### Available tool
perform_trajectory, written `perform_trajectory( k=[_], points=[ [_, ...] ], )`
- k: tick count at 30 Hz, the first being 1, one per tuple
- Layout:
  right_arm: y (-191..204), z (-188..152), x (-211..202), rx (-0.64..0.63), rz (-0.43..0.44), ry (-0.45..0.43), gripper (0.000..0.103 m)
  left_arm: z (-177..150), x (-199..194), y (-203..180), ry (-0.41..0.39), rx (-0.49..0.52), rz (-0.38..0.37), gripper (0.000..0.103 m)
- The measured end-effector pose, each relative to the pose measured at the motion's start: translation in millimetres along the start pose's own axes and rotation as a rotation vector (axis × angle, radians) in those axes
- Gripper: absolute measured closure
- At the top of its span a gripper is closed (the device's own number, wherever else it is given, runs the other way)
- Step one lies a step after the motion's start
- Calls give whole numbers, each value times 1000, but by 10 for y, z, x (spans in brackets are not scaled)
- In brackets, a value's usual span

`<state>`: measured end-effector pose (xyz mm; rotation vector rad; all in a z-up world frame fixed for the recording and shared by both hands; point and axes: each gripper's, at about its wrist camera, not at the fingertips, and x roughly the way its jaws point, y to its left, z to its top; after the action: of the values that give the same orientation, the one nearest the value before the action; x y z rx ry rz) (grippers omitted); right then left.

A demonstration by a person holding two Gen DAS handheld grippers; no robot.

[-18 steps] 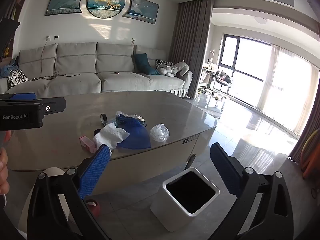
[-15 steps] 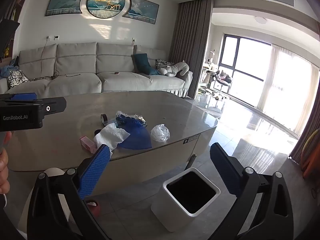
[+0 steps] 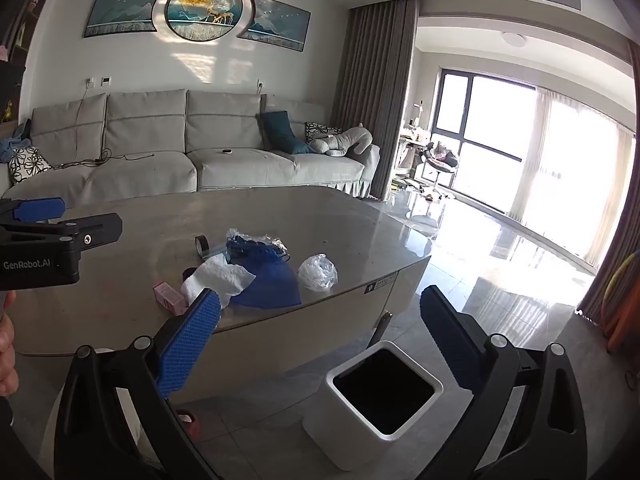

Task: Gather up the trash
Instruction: 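Move both grippers toward the trash items on the table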

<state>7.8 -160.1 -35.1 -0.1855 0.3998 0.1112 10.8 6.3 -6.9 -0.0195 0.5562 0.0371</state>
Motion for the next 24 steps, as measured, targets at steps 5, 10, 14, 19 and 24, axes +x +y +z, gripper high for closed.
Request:
perform_trajectory(
  k=[5,10,14,19,24],
  points=[
    [19,51,38,13,27,13,3,-11,50,66,0,-7,10,5],
    [-27,68,125,34,58,14,3,-62,142,149,1,-5,4,5],
    [18,93,224,9,45,15,3,-83,249,256,25,-34,-8,5],
    [98,90,394,0,81,26,3,-85,403,340,45,-32,34,5],
    [179,134,573,-13,101,33,3,-78,589,389,61,-28,49,5]
  ],
)
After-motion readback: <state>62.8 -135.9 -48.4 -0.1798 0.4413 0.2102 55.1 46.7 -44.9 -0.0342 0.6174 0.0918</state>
